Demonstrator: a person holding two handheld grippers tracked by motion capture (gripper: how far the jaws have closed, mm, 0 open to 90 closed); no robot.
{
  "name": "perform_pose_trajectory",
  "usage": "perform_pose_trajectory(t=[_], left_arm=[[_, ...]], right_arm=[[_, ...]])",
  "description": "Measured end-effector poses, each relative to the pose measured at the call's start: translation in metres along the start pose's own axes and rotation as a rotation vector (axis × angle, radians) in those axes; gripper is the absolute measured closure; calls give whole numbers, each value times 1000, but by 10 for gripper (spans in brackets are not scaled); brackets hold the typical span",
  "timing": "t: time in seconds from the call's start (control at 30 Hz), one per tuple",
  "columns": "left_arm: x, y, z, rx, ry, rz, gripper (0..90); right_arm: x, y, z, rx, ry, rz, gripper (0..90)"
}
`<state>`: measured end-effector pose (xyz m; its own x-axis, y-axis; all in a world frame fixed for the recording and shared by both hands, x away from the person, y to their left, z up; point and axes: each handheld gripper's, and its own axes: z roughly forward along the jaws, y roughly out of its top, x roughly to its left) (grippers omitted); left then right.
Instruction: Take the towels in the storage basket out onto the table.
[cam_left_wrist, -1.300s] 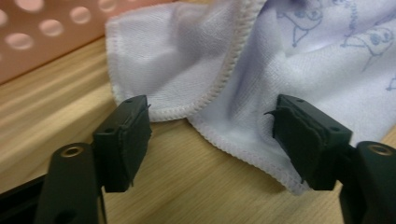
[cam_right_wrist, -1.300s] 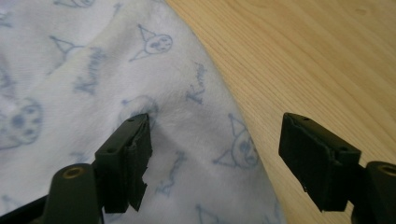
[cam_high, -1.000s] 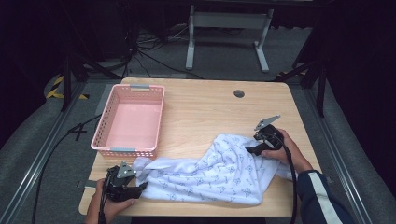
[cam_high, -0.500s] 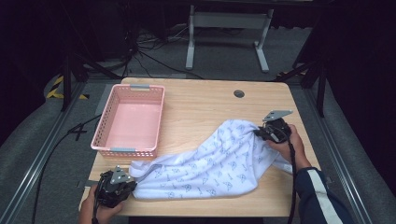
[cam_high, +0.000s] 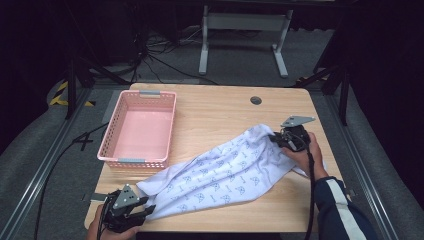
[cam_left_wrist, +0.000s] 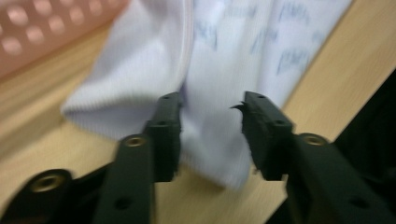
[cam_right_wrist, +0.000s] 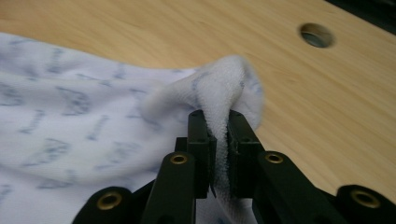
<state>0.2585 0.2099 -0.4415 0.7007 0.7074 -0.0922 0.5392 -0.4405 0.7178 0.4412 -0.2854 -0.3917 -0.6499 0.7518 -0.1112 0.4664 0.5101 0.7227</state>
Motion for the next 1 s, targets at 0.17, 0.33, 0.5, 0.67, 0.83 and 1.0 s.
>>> perform_pose_trajectory(t=[0.17,0.33,0.5,0.67,0.83,1.0], left_arm=[[-9,16,14,-21,-14,49,515],[-8,27,37,26,-26,111,529],[-2,29,48,68,-45,105,591],[1,28,57,120,-59,113,597],[1,29,60,122,-82,108,566],[-5,37,67,115,-90,143,532]], right_arm=[[39,13,7,22,96,-77,820],[106,12,17,70,228,-161,815],[165,1,29,135,339,-296,635],[159,-1,14,81,370,-288,496],[90,-3,-22,-42,156,-115,496],[47,-35,-8,138,72,-64,373]])
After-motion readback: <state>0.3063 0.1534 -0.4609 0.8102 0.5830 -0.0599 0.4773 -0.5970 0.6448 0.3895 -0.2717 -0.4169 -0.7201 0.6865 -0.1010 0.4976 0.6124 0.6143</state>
